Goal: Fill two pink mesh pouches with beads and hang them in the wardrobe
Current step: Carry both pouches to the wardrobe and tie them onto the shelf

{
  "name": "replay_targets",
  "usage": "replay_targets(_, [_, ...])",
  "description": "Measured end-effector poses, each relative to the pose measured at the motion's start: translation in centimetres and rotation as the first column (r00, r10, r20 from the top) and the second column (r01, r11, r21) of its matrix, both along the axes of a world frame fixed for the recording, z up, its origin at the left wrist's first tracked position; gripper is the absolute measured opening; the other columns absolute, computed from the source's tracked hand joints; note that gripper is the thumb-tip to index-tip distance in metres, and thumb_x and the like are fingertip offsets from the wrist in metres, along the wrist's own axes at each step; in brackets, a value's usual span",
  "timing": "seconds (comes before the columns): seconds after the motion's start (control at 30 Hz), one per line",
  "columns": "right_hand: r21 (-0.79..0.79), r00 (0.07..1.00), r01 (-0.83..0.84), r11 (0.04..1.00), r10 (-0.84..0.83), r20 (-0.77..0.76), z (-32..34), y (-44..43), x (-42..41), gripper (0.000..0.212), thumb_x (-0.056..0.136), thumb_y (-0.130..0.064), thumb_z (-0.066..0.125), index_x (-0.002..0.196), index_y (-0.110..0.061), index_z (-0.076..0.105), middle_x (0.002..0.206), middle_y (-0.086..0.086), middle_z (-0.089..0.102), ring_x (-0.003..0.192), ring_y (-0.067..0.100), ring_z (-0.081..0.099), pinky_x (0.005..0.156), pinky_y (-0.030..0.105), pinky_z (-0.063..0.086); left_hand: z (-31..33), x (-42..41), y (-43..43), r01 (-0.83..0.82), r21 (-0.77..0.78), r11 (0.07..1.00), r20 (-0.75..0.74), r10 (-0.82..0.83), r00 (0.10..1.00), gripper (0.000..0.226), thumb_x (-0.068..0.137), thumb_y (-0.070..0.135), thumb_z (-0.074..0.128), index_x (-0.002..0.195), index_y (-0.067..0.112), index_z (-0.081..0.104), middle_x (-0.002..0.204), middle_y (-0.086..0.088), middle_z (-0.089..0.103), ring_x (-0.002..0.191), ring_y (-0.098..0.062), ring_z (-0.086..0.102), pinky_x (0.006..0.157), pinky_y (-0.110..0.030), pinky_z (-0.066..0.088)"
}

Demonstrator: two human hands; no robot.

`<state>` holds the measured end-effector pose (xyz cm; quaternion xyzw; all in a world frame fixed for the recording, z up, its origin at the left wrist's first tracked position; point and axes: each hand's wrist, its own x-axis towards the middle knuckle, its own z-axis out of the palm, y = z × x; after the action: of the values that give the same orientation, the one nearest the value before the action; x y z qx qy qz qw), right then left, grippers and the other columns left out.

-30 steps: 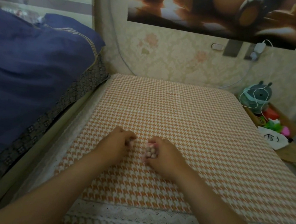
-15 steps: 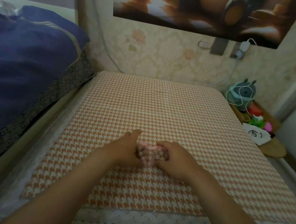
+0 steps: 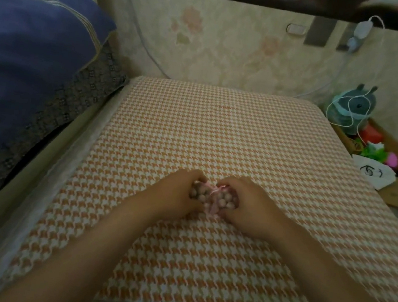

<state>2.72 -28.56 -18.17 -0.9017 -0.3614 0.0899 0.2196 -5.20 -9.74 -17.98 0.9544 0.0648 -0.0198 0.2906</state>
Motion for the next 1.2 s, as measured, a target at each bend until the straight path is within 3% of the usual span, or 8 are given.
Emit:
replay_targets(0.23, [0.111, 1.0, 0.003, 0.994, -0.001, -0.018, -1.9, -0.3, 1.5, 0.059, 0.089, -0.039, 0.068, 0.143, -0.034, 0.044, 0.131, -0.011, 0.047, 0.116, 0.007, 0.049, 0.1, 0.028, 0.045, -1.3, 1.5, 0.5, -0.044, -0.079, 0.996, 0.101, 0.052, 0.994, 0.052, 0.079, 0.033, 0.077, 0.123, 0.035, 0.049, 0.111, 0.012, 0.056, 0.092, -0.003, 0.055, 0.08, -0.023, 0.051])
replay_targets(0.4, [0.132, 0.997, -0.014, 0.991, 0.024, -0.074, -3.2, -0.9, 2.3, 0.057, 0.094, -0.042, 0.062, 0.144, -0.046, 0.037, 0.13, -0.024, 0.037, 0.113, -0.008, 0.038, 0.091, 0.002, 0.03, -2.2, 1.5, 0.6, -0.068, -0.125, 0.99, 0.13, 0.084, 0.988, 0.053, 0.08, 0.036, 0.076, 0.113, 0.053, 0.039, 0.105, 0.026, 0.054, 0.095, 0.009, 0.052, 0.076, -0.009, 0.046])
replay_targets(0.53, [0.192, 0.991, 0.022, 0.981, 0.005, -0.136, -3.3, -0.3, 3.2, 0.051, 0.095, -0.038, 0.062, 0.141, -0.044, 0.041, 0.131, -0.026, 0.037, 0.112, -0.012, 0.039, 0.09, 0.001, 0.033, -2.1, 2.2, -0.2, -0.105, -0.187, 0.977, 0.109, 0.127, 0.986, 0.057, 0.078, 0.029, 0.078, 0.114, 0.053, 0.04, 0.108, 0.037, 0.047, 0.102, 0.018, 0.047, 0.078, -0.002, 0.04])
replay_targets(0.7, [0.266, 0.943, 0.173, 0.948, -0.082, -0.322, -1.3, -1.8, 3.1, 0.051, 0.093, -0.032, 0.067, 0.139, -0.039, 0.047, 0.128, -0.025, 0.041, 0.11, -0.015, 0.041, 0.09, -0.002, 0.033, -0.9, 2.7, -2.2, -0.181, -0.343, 0.922, 0.036, 0.205, 0.978, 0.065, 0.079, 0.012, 0.078, 0.118, 0.052, 0.044, 0.119, 0.023, 0.054, 0.104, 0.002, 0.059, 0.083, -0.019, 0.054])
replay_targets(0.87, [0.272, 0.847, 0.402, 0.874, -0.243, -0.472, 3.2, -7.5, 1.8, 0.049, 0.091, -0.026, 0.072, 0.133, -0.041, 0.051, 0.126, -0.021, 0.043, 0.11, -0.023, 0.042, 0.088, -0.001, 0.038, 4.5, 4.3, -7.0, -0.086, -0.335, 0.938, 0.034, 0.103, 0.994, 0.066, 0.081, 0.011, 0.076, 0.129, 0.047, 0.049, 0.123, 0.024, 0.052, 0.11, -0.001, 0.056, 0.087, -0.028, 0.055])
replay_targets(1.0, [0.237, 0.8, 0.49, 0.839, -0.325, -0.505, 10.2, -14.7, 2.3, 0.047, 0.088, -0.027, 0.074, 0.123, -0.048, 0.05, 0.122, -0.016, 0.045, 0.107, -0.017, 0.047, 0.086, 0.001, 0.04, 12.5, 8.1, -13.6, 0.044, -0.32, 0.946, 0.007, -0.044, 0.999, 0.054, 0.081, 0.015, 0.077, 0.124, 0.039, 0.055, 0.116, 0.022, 0.056, 0.103, 0.005, 0.055, 0.081, -0.011, 0.048])
replay_targets(1.1, [0.196, 0.734, 0.592, 0.782, -0.422, -0.532, 17.6, -21.7, 4.0, 0.046, 0.087, -0.019, 0.076, 0.125, -0.035, 0.058, 0.117, -0.011, 0.051, 0.099, -0.011, 0.053, 0.082, 0.004, 0.041, 19.9, 11.4, -20.3, 0.081, -0.418, 0.905, -0.077, -0.124, 0.989, 0.048, 0.082, 0.007, 0.075, 0.119, 0.031, 0.058, 0.108, 0.008, 0.06, 0.097, 0.004, 0.058, 0.078, -0.009, 0.048])
replay_targets(1.2, [0.185, 0.69, 0.665, 0.724, -0.5, -0.524, 25.5, -29.4, 5.7, 0.045, 0.086, -0.01, 0.074, 0.126, -0.026, 0.061, 0.114, -0.006, 0.054, 0.094, -0.013, 0.054, 0.079, 0.0, 0.038, 27.1, 14.7, -27.7, 0.154, -0.476, 0.866, -0.116, -0.235, 0.965, 0.049, 0.081, 0.001, 0.075, 0.112, 0.036, 0.059, 0.103, 0.002, 0.062, 0.09, -0.001, 0.061, 0.08, -0.021, 0.055])
